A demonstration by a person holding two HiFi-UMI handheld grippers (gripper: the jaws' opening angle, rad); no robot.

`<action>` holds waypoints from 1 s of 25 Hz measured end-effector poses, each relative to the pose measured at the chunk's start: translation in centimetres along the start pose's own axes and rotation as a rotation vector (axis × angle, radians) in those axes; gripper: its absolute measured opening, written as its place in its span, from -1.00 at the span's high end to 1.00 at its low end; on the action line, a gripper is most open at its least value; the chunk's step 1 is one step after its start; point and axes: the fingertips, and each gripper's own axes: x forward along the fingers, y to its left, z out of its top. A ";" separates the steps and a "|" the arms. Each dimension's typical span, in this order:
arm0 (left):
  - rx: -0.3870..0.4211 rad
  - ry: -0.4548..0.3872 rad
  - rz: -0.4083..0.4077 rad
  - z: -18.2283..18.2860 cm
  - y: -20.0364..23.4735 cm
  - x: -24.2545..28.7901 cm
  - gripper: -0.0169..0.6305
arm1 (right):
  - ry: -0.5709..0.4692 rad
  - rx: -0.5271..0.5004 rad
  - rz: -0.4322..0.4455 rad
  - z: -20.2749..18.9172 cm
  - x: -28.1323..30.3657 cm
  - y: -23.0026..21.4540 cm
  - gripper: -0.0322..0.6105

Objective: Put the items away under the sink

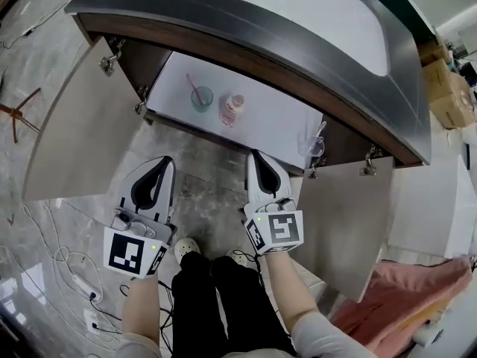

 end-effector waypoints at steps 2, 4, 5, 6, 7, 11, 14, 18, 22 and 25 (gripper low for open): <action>-0.013 0.005 0.013 2.9 -0.6 -0.8 0.93 | 0.013 -0.010 -0.003 3.1 -1.3 0.4 0.86; -0.020 0.012 0.022 5.9 -1.1 -1.6 0.93 | 0.019 -0.016 -0.007 6.4 -2.6 0.8 0.86; -0.020 0.016 0.026 7.6 -1.3 -2.0 0.93 | 0.020 -0.017 -0.008 8.0 -3.2 1.0 0.86; -0.019 0.020 0.029 9.2 -1.6 -2.3 0.93 | 0.020 -0.017 -0.009 9.7 -3.8 1.2 0.86; -0.019 0.023 0.032 10.8 -1.9 -2.5 0.93 | 0.021 -0.019 -0.011 11.4 -4.4 1.2 0.86; -0.027 0.023 0.041 17.2 -3.0 -3.4 0.93 | 0.025 -0.027 -0.022 18.0 -6.5 1.4 0.86; -0.020 0.014 0.040 21.7 -4.0 -3.9 0.93 | 0.021 -0.020 -0.026 22.2 -8.1 1.6 0.86; -0.005 0.001 0.038 27.0 -5.2 -4.5 0.93 | 0.013 -0.052 -0.021 27.6 -9.4 1.9 0.86; 0.003 -0.008 0.036 31.3 -6.5 -5.3 0.93 | 0.006 -0.076 -0.012 32.4 -10.8 2.2 0.86; -0.004 -0.019 0.040 33.9 -7.4 -6.2 0.93 | -0.003 -0.085 -0.013 35.5 -12.1 2.3 0.86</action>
